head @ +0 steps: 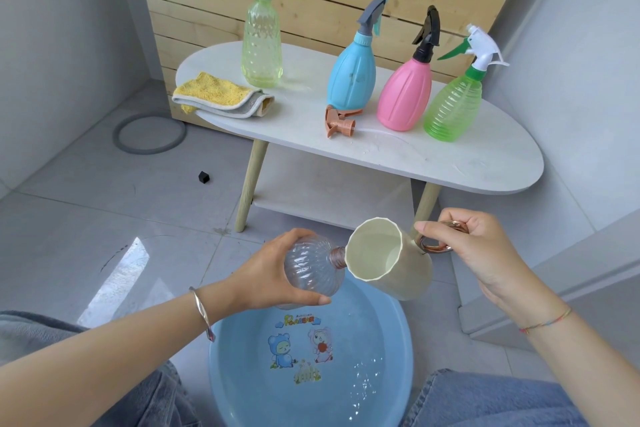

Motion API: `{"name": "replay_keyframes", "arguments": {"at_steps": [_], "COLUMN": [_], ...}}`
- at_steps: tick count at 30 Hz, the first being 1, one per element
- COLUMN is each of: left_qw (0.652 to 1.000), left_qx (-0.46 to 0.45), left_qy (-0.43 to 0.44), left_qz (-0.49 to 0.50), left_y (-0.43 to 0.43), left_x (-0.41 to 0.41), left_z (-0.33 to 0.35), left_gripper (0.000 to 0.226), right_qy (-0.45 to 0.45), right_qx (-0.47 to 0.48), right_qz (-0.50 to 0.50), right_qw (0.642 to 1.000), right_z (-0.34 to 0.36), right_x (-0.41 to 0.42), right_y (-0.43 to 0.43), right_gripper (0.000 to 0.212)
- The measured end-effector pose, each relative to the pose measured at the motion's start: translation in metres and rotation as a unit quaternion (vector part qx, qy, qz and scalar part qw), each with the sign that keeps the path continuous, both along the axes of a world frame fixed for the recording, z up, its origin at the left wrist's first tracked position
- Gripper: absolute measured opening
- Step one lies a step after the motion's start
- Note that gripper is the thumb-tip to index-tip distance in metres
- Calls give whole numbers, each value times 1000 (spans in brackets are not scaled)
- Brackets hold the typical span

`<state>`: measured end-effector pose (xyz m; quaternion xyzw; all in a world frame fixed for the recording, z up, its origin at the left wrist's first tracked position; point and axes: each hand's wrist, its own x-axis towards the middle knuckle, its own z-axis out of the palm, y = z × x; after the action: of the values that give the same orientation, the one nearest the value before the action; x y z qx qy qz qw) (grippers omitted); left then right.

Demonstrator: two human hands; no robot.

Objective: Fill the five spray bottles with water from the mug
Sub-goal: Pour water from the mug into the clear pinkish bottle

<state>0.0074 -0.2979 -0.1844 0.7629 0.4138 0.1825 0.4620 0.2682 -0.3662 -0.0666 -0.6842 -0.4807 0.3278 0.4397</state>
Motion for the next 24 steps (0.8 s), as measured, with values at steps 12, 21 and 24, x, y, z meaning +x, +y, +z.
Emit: {"name": "replay_keyframes", "arguments": {"at_steps": [12, 21, 24], "left_qw": [1000, 1000, 1000], "left_qx": [3, 0, 2], "left_qy": [7, 13, 14], "left_qz": [-7, -6, -6], "left_y": [-2, -1, -1], "left_x": [0, -1, -1], "left_z": [-1, -4, -4], "left_gripper": [101, 103, 102], "right_qy": [-14, -28, -32], "right_qx": [-4, -6, -7], "right_qz": [9, 11, 10], "right_qw": [1000, 1000, 999], "right_z": [0, -1, -1], "right_x": [0, -1, -1], "right_y": [-1, -1, 0], "right_gripper": [44, 42, 43]}}
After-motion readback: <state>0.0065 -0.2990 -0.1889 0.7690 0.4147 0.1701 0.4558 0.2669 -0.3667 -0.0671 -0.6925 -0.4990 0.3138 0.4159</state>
